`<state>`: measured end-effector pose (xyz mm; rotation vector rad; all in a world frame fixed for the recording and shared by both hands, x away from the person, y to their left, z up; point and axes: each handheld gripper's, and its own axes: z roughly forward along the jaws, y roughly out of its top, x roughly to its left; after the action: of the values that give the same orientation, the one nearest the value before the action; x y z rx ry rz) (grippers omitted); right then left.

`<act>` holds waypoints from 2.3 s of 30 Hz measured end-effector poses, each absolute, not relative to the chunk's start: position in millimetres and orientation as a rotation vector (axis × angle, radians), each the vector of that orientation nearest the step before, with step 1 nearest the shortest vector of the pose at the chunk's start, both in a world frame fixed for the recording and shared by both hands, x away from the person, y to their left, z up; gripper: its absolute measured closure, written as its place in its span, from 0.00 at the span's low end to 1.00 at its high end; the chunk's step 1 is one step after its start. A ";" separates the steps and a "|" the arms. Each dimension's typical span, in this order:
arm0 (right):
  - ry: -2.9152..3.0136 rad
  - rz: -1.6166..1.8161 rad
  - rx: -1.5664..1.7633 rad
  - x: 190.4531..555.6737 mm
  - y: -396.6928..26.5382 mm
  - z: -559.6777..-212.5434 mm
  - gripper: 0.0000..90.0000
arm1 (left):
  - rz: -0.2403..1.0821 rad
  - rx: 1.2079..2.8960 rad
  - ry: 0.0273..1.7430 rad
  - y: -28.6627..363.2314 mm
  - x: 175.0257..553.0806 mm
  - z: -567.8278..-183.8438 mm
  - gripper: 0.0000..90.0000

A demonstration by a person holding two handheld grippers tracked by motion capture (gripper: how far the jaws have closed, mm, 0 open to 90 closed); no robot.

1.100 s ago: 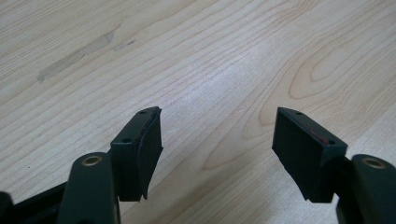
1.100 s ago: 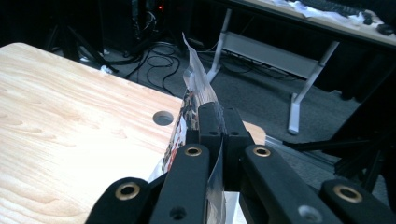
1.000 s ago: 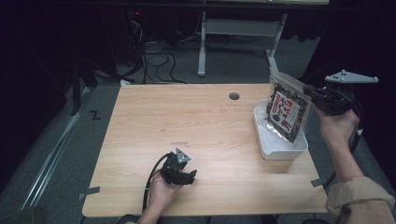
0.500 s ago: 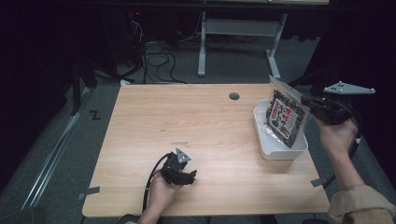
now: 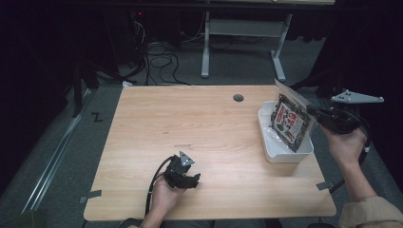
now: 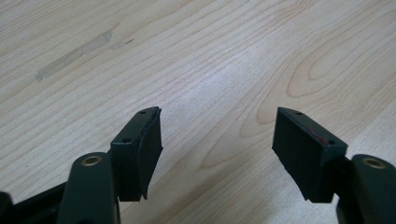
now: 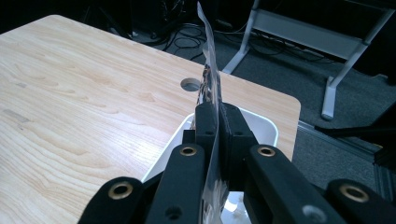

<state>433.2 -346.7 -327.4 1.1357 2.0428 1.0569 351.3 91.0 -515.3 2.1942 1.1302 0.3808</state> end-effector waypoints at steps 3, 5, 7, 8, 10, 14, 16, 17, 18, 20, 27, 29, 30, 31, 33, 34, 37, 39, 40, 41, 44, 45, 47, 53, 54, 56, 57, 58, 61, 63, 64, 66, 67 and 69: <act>2.047 1.053 1.138 434.1 -349.0 -329.5 0.98 | 0.379 2.196 1.131 90.8 351.9 -515.9 0.37; 2.043 1.054 1.151 434.7 -350.9 -330.6 0.98 | 0.377 2.197 1.130 90.4 351.9 -516.1 0.37; 2.042 1.055 1.165 435.3 -354.1 -332.2 0.98 | 0.378 2.197 1.129 90.5 351.5 -515.7 0.37; 2.042 1.056 1.166 435.4 -355.1 -333.0 0.98 | 0.379 2.197 1.129 90.7 351.2 -515.5 0.37; 2.035 1.047 1.188 434.9 -358.7 -335.7 0.98 | 0.378 2.195 1.130 90.8 351.3 -515.6 0.37; 2.033 1.038 1.198 435.8 -364.0 -337.8 0.98 | 0.373 2.200 1.131 90.5 352.0 -516.4 0.37; 2.033 1.034 1.208 436.5 -366.6 -339.1 0.97 | 0.375 2.200 1.130 90.5 351.9 -516.2 0.37; 2.034 1.032 1.221 436.4 -367.2 -340.2 0.97 | 0.377 2.196 1.131 90.5 351.6 -516.1 0.37; 2.032 1.031 1.228 436.4 -368.1 -341.7 0.97 | 0.378 2.197 1.131 90.7 351.5 -515.9 0.37; 2.032 1.030 1.225 436.6 -368.5 -342.2 0.97 | 0.377 2.196 1.132 90.9 351.5 -515.9 0.37; 2.003 1.015 1.313 441.3 -380.6 -348.8 0.87 | 0.377 2.198 1.131 90.8 351.7 -516.1 0.37; 2.005 1.016 1.322 441.7 -382.6 -349.9 0.86 | 0.379 2.197 1.131 90.9 351.5 -516.0 0.37; 2.010 1.018 1.326 441.9 -384.3 -350.8 0.83 | 0.377 2.197 1.132 90.8 351.6 -516.1 0.37; 2.003 1.015 1.329 442.0 -385.6 -351.8 0.78 | 0.376 2.200 1.133 90.7 351.9 -516.4 0.37; 1.991 1.011 1.345 442.4 -388.5 -353.0 0.72 | 0.374 2.204 1.132 90.1 352.4 -517.2 0.37; 1.984 1.015 1.355 442.2 -389.8 -353.6 0.71 | 0.374 2.205 1.132 89.9 352.4 -517.3 0.37; 1.984 1.031 1.353 441.3 -392.0 -354.6 0.64 | 0.376 2.206 1.131 89.9 352.1 -517.1 0.37; 1.985 1.019 1.349 440.5 -391.9 -355.7 0.60 | 0.376 2.206 1.131 90.1 351.9 -517.0 0.37; 1.986 1.017 1.348 440.2 -392.5 -356.0 0.59 | 0.376 2.206 1.130 90.0 351.9 -517.1 0.37; 1.983 1.021 1.354 440.1 -393.1 -356.1 0.58 | 0.375 2.205 1.131 89.9 352.0 -517.2 0.37; 1.981 1.020 1.366 440.7 -395.9 -356.6 0.53 | 0.372 2.207 1.133 89.6 352.4 -517.7 0.37; 1.979 1.022 1.378 441.3 -396.8 -357.1 0.52 | 0.373 2.207 1.133 89.6 352.3 -517.6 0.37; 1.984 1.013 1.397 441.6 -397.7 -358.0 0.50 | 0.376 2.206 1.129 89.8 351.8 -517.1 0.37; 1.989 0.969 1.419 442.3 -399.6 -360.2 0.47 | 0.373 2.209 1.132 89.4 352.3 -517.8 0.37; 1.987 0.968 1.421 442.7 -400.7 -360.5 0.47 | 0.373 2.209 1.132 89.4 352.2 -517.7 0.37; 1.984 0.973 1.434 442.0 -401.8 -361.2 0.46 | 0.376 2.206 1.130 89.7 351.9 -517.2 0.37; 1.984 0.975 1.433 441.4 -402.4 -361.7 0.45 | 0.377 2.206 1.130 89.8 351.8 -517.1 0.37; 1.983 0.978 1.435 440.7 -402.6 -362.4 0.44 | 0.377 2.206 1.130 89.7 351.8 -517.1 0.37; 1.986 0.979 1.433 439.1 -403.5 -364.5 0.43 | 0.374 2.210 1.130 89.2 352.0 -517.7 0.37; 1.989 0.980 1.442 438.7 -404.5 -365.5 0.42 | 0.373 2.210 1.133 89.0 352.3 -518.2 0.37; 1.985 0.979 1.442 438.6 -405.3 -366.0 0.41 | 0.374 2.207 1.132 89.0 352.2 -518.1 0.37; 1.970 0.986 1.447 436.9 -406.1 -366.1 0.41 | 0.376 2.206 1.131 89.5 351.8 -517.4 0.37; 1.965 0.993 1.440 435.4 -406.5 -366.0 0.41 | 0.378 2.204 1.132 89.7 351.6 -517.2 0.37; 1.954 0.999 1.425 430.9 -406.0 -365.6 0.40 | 0.378 2.204 1.132 89.6 351.7 -517.4 0.37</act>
<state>430.9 -406.0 -365.6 1.4247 1.9545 0.9989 351.7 89.6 -517.4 2.2042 1.1322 0.3782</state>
